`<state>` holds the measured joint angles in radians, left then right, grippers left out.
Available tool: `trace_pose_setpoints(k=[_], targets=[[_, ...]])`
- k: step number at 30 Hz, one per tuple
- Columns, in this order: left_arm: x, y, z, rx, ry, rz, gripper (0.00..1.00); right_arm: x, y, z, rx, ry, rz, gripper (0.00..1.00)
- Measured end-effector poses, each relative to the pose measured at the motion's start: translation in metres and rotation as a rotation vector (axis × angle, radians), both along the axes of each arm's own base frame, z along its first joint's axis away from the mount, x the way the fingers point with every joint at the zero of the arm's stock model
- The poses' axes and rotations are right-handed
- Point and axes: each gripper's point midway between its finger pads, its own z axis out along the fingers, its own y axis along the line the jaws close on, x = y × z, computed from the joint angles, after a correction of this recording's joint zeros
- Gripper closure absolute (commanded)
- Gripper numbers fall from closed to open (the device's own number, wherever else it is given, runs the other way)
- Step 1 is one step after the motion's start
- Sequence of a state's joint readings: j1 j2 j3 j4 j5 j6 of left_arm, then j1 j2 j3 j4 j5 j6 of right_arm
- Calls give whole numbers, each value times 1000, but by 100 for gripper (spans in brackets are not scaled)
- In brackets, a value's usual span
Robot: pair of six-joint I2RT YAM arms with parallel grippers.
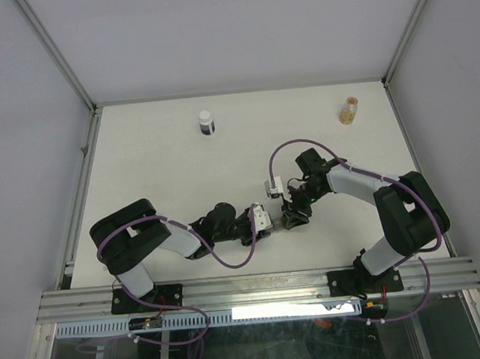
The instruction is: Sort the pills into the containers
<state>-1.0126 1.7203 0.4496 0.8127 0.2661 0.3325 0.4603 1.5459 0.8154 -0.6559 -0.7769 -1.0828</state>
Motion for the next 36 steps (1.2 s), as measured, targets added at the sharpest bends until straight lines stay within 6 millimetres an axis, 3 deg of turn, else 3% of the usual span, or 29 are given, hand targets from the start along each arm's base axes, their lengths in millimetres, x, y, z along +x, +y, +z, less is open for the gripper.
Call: trace_pose_setpoints(k=[6,13,20,26,30,36], targets=[[0,0,0,7,-5,-4,99,-2,1,-1,6,-49,15,41],[-1,0,0,6,-3,-9,96,-12,3,-11,-7,-112,72,34],[-1,0,1,2,2,-5,90,-6,1,-13,-10,-170,69,43],[-1,1,1,-4,4,5,81,-2,-1,-13,-21,-208,73,64],[-2,2,1,-11,13,11,63,-2,-1,-13,-17,-215,82,71],[-4,3,3,-38,39,25,40,-4,0,-11,-9,-218,91,72]])
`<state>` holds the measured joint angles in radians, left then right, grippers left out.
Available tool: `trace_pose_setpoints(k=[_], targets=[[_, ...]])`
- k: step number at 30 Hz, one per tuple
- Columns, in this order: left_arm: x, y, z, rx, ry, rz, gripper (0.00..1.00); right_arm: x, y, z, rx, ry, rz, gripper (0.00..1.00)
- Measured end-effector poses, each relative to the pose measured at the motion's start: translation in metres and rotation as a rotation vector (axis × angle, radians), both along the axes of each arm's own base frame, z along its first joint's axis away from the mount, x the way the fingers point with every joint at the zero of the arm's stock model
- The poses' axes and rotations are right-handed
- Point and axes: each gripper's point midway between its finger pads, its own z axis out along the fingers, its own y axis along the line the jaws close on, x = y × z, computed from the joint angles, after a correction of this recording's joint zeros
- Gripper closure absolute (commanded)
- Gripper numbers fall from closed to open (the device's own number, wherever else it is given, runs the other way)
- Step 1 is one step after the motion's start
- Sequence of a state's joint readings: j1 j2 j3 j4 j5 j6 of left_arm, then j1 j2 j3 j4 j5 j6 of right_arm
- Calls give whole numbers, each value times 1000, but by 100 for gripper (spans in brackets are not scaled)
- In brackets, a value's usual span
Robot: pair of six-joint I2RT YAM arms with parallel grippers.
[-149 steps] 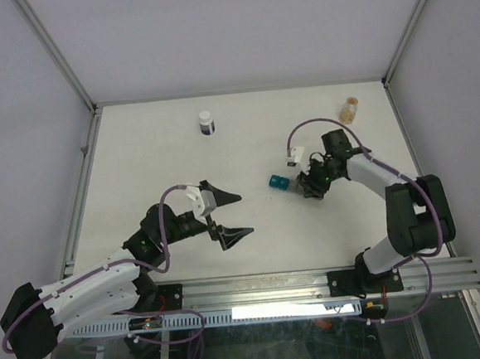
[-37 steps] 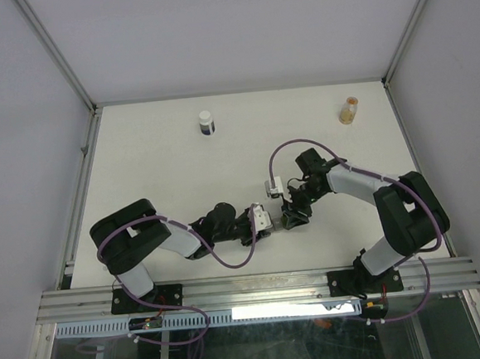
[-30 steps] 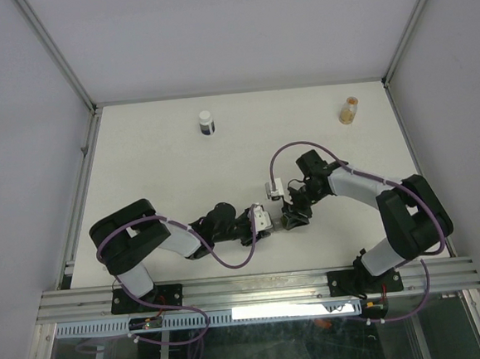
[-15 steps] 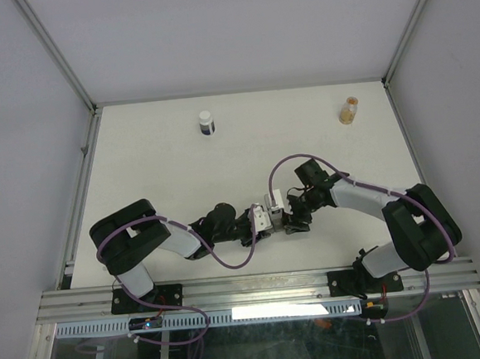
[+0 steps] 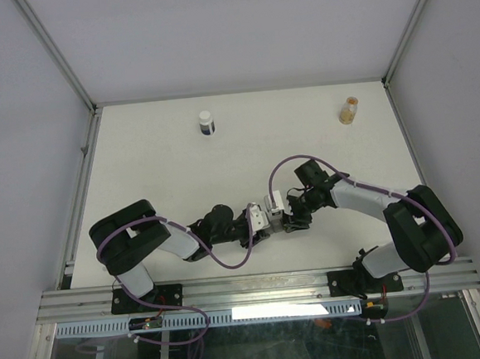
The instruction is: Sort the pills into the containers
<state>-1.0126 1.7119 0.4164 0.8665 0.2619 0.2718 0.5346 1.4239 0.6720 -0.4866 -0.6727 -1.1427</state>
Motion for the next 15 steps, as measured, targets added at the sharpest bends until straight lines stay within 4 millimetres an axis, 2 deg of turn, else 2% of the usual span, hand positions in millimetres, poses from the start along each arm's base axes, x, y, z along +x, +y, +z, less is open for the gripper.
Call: trace_pose_setpoints(k=[4,7,15], targets=[[0,2,2,-26,29,21,28,0,0,2,7,-13,1,73],[4,3,6,-50,44,40,24,-2,-1,3,9,-18,3,73],[10,2,14,-101,78,60,34,-3,3,3,12,-37,22,73]])
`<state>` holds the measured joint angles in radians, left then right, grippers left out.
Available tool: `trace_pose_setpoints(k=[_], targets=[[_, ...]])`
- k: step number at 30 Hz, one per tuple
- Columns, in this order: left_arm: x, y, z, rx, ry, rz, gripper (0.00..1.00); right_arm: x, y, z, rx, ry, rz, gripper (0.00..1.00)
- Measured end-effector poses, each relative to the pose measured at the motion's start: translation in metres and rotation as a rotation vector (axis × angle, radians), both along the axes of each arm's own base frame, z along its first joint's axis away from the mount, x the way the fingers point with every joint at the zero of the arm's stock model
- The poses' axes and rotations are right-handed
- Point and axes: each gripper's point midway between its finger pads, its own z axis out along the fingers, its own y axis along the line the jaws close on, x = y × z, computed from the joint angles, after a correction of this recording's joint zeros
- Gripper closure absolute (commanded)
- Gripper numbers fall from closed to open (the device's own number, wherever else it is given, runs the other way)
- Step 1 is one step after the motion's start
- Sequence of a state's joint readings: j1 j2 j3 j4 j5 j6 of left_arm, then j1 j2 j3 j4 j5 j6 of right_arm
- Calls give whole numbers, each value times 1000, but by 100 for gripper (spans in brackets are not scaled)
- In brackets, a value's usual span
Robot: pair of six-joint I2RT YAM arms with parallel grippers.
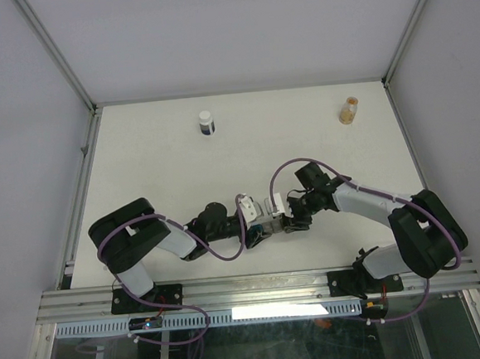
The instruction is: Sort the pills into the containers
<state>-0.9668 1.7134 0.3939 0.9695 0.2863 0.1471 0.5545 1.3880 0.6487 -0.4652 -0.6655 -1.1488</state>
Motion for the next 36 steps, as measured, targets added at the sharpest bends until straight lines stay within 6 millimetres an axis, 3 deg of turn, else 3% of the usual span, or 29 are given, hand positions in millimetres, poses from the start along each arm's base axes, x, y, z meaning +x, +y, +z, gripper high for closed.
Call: trace_pose_setpoints(k=[9,13,17,20,22,23,26,29,32,36], targets=[[-7,-3,-13,20,39,-41,37,4,2,3,11,-38,1,73],[-10,-5,-15,23,52,-58,45,3,1,3,9,-50,-1,73],[-8,-5,-16,21,70,-59,60,2,1,2,5,-51,2,73],[-9,-5,-16,21,77,-65,82,3,1,2,3,-53,2,70],[-9,-6,-16,23,80,-66,98,3,0,2,1,-53,1,60],[-9,-6,-17,26,82,-66,100,3,0,2,0,-54,1,54],[-8,-6,-17,29,85,-70,100,3,0,1,-4,-53,-5,40],[-7,-6,-17,29,91,-77,100,4,1,2,0,-57,-9,34],[-7,-5,-16,27,105,-89,100,5,2,2,3,-61,-9,34],[-8,-5,-16,26,113,-101,100,5,2,2,4,-60,-12,46]])
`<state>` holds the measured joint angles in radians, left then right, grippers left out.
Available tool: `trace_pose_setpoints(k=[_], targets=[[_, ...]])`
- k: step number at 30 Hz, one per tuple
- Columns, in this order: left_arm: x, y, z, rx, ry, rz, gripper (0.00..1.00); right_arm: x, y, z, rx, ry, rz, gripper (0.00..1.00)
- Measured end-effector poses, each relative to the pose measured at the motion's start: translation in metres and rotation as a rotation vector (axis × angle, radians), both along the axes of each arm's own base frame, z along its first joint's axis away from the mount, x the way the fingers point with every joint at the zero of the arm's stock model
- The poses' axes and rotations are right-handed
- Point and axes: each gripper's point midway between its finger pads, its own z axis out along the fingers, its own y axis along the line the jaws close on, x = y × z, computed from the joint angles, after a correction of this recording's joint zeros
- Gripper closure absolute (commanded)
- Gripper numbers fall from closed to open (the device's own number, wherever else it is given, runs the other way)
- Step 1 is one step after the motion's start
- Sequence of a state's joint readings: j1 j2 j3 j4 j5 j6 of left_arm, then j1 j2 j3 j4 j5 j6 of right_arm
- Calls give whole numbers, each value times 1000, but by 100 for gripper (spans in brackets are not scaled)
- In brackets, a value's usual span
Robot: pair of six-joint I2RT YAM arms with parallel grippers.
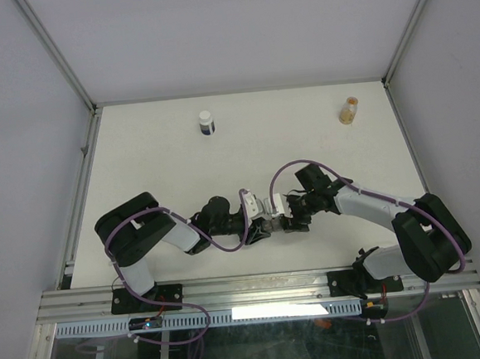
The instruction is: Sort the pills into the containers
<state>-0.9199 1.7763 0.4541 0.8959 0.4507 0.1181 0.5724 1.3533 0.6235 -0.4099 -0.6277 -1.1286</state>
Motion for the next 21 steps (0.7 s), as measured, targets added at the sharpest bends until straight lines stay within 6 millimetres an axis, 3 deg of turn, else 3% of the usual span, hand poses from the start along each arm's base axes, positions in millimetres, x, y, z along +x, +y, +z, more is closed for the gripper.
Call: trace_pose_setpoints(k=[5,13,21], targets=[[0,1,0,1,5,-1,100,-3,0,-3,-4,26,-3,71],[-2,7,5,8,-1,7,100,-4,6,2,13,86,-2,93],[-2,11,10,39,-45,-3,100,-4,9,8,28,177,-9,98]])
